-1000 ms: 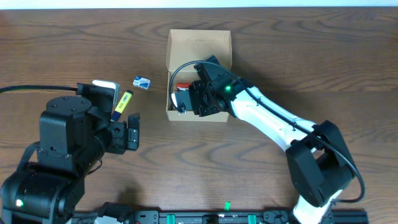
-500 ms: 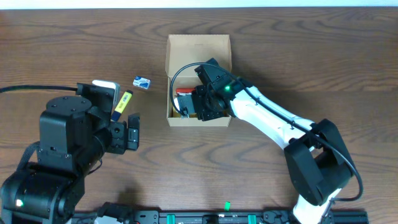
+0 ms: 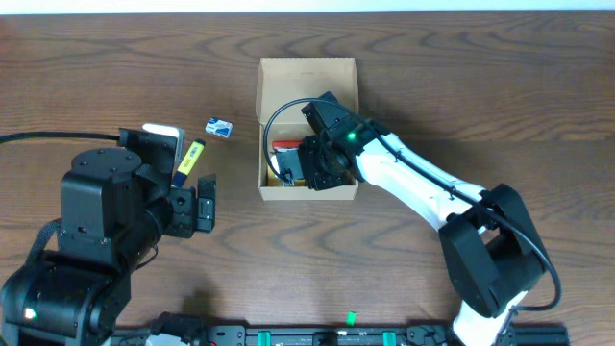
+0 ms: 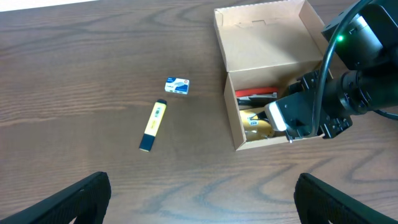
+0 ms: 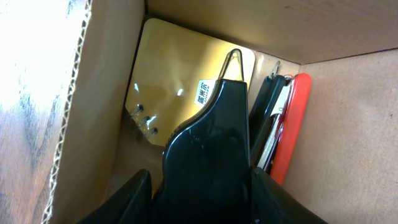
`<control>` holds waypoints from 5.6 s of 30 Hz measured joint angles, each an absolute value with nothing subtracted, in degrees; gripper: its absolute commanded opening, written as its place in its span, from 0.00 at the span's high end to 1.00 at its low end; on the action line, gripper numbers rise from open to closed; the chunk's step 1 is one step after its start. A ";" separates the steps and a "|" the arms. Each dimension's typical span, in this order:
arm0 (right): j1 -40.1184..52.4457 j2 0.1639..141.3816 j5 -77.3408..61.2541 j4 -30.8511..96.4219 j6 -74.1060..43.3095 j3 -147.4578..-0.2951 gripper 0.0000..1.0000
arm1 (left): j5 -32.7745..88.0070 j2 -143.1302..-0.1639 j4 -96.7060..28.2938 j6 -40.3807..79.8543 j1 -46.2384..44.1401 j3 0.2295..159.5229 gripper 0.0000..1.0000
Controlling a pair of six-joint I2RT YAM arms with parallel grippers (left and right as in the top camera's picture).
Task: Pack container
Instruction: 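Lower the dispenser into the box beside the stapler with right gripper, then open the right gripper and withdraw it up from the box, then retract the right arm and move the left gripper to the staples box, then lower the left gripper onto the blue-white staples box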
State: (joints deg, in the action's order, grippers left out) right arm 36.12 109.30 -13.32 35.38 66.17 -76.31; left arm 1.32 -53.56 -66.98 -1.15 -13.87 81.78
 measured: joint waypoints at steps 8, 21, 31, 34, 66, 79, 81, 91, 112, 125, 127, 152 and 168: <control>36.12 109.30 -13.63 35.11 66.19 -76.31 0.54 | 1.32 -53.56 -66.98 -1.15 -13.87 81.78 0.05; 36.12 109.30 -14.11 34.48 66.37 -76.31 0.44 | 1.32 -53.56 -66.61 -1.15 -13.87 81.78 0.05; 36.12 109.23 -14.87 29.93 61.98 -76.31 0.47 | 1.28 -53.56 -65.69 -1.17 -13.87 81.78 0.05; 35.90 108.05 -14.96 27.77 57.32 -76.31 0.44 | 1.28 -53.56 -65.69 -1.28 -13.87 81.78 0.05; 25.87 95.00 0.01 45.56 -16.40 -76.34 0.44 | 0.43 -53.56 -65.71 -1.30 -13.87 81.78 0.05; 25.96 104.64 -0.36 44.01 -20.99 -76.34 0.55 | 0.43 -53.56 -65.71 -1.30 -13.87 81.78 0.05; 25.96 105.30 0.47 43.79 -20.40 -76.34 0.57 | 0.43 -53.56 -65.71 -1.28 -13.87 81.78 0.05; 26.06 105.38 5.54 42.57 -16.12 -76.34 0.57 | 0.43 -53.56 -65.71 -1.28 -13.87 81.78 0.05; 21.58 90.02 -3.11 58.26 -8.12 -85.84 0.13 | 0.36 -64.42 -61.63 1.17 -13.87 81.78 0.05; 15.38 75.48 -6.24 66.28 -3.38 -86.21 0.01 | -0.89 -80.75 -54.87 6.22 -5.37 81.78 0.05; 15.38 75.59 -6.26 66.67 -3.38 -86.21 0.01 | -0.89 -82.74 -54.11 2.66 -4.62 81.78 0.05; 15.38 75.59 -6.52 66.67 -3.20 -86.21 0.01 | 3.57 -112.14 -39.33 -15.29 -3.51 81.78 0.05; 15.38 75.59 -6.63 66.67 -3.18 -86.21 0.01 | 7.77 -114.48 -29.87 -15.31 -3.51 81.78 0.05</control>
